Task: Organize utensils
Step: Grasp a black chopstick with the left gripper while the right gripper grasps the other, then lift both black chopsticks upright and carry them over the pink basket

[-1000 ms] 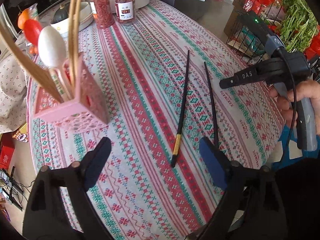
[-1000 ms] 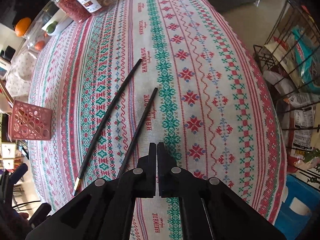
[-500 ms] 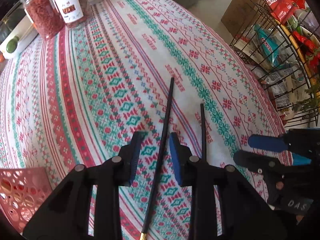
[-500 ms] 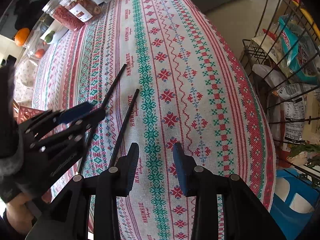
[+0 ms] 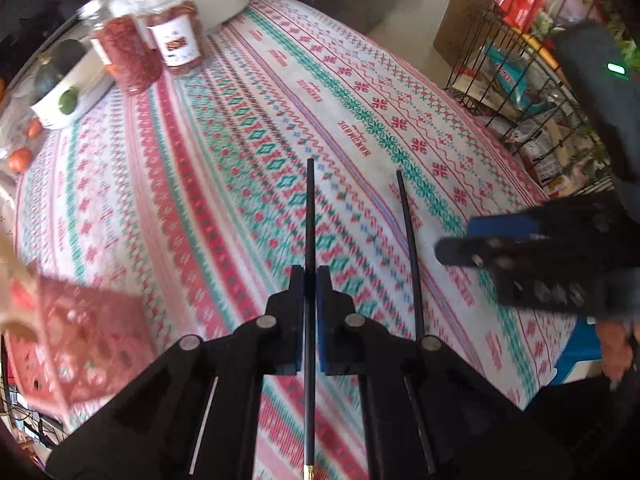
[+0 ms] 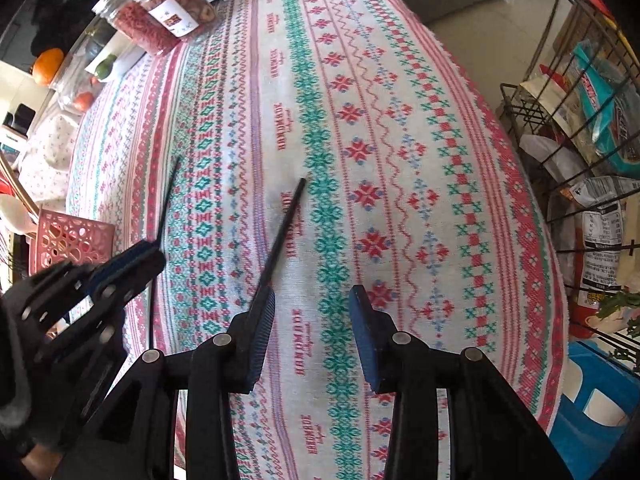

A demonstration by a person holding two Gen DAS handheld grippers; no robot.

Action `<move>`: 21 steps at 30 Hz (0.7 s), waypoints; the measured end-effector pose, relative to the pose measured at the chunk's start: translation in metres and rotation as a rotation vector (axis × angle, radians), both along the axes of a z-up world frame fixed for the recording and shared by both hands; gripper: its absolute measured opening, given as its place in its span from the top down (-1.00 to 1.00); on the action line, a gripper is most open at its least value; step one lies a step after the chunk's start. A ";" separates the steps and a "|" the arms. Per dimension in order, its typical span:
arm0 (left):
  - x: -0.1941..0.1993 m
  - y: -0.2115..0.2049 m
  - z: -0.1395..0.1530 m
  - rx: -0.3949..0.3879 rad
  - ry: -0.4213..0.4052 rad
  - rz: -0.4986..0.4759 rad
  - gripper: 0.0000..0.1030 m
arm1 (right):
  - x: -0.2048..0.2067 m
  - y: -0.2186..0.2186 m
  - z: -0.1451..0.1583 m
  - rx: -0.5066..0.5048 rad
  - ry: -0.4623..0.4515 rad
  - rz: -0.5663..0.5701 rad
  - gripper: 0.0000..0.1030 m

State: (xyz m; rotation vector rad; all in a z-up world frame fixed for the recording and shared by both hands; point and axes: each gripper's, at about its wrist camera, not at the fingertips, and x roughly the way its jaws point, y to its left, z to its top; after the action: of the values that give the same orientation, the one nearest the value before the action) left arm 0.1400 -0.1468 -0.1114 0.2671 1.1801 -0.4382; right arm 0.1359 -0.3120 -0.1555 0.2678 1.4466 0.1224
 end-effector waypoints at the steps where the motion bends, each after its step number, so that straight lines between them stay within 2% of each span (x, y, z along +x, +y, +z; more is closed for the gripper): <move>1: -0.007 0.009 0.005 -0.010 -0.008 0.003 0.88 | 0.002 0.005 -0.001 -0.002 0.000 0.005 0.21; 5: -0.035 0.043 0.023 -0.041 -0.046 0.013 0.88 | 0.010 0.027 -0.007 -0.024 0.004 0.028 0.21; 10: -0.053 0.078 0.034 -0.085 -0.087 0.036 0.88 | 0.016 0.061 -0.005 -0.148 -0.045 0.092 0.15; 13: -0.059 0.088 0.038 -0.108 -0.096 0.038 0.88 | 0.022 0.080 -0.006 -0.216 -0.076 0.120 0.28; 15: -0.064 0.095 0.043 -0.128 -0.104 0.042 0.88 | 0.028 0.092 -0.006 -0.243 -0.100 0.153 0.65; 16: -0.065 0.099 0.046 -0.135 -0.107 0.047 0.88 | 0.032 0.096 -0.007 -0.234 -0.111 0.167 0.76; 21: -0.075 0.124 0.057 -0.173 -0.128 0.089 0.88 | 0.047 0.103 -0.006 -0.150 -0.143 0.171 0.90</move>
State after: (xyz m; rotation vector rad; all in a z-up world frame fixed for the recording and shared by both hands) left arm 0.0652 -0.0230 -0.0541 0.0913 1.0187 -0.4358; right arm 0.1826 -0.2086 -0.1616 0.0116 1.3277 0.1672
